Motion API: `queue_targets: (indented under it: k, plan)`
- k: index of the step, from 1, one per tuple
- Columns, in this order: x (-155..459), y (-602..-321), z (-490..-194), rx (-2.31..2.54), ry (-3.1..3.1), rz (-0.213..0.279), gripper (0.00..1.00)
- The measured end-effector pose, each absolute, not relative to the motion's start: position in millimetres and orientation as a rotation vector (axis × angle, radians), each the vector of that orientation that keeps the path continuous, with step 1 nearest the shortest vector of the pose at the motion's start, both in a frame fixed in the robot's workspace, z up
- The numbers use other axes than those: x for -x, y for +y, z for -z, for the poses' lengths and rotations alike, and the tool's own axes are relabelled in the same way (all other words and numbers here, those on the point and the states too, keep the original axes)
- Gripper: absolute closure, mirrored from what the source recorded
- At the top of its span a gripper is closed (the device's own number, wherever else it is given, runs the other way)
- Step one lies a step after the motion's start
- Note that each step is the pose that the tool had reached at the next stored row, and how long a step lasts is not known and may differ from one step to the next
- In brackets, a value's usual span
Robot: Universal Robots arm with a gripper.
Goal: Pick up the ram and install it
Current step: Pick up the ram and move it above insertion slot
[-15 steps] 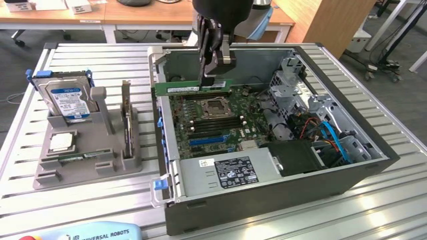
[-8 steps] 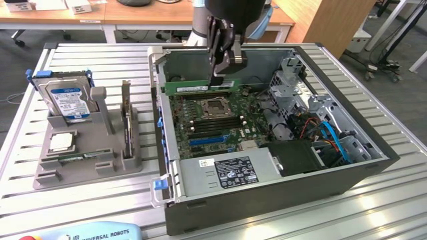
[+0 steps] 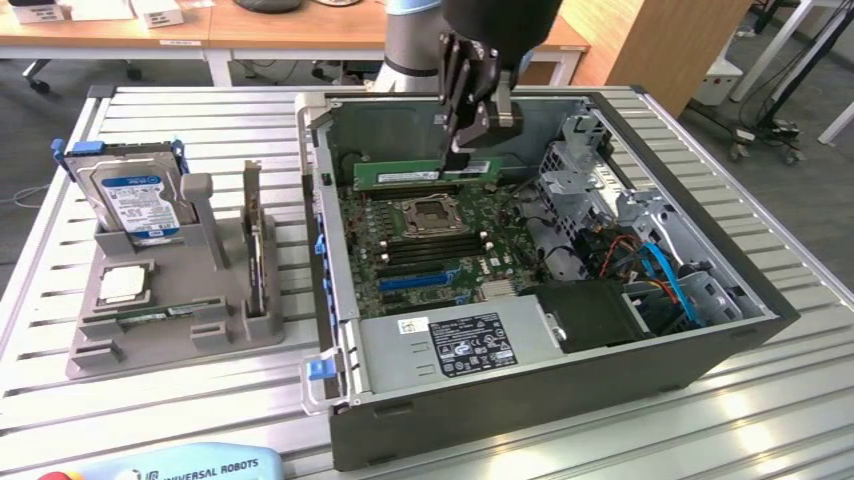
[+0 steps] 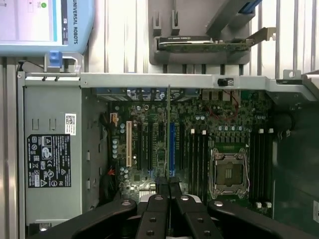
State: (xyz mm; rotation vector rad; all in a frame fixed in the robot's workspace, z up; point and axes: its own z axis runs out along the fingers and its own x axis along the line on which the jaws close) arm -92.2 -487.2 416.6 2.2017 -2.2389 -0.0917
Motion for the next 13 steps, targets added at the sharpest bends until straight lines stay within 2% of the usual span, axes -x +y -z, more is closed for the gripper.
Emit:
queue_targets:
  k: [13]
  plan:
    - [53.1, -486.7, -415.4, -2.196, -2.244, 0.092, 0.88]
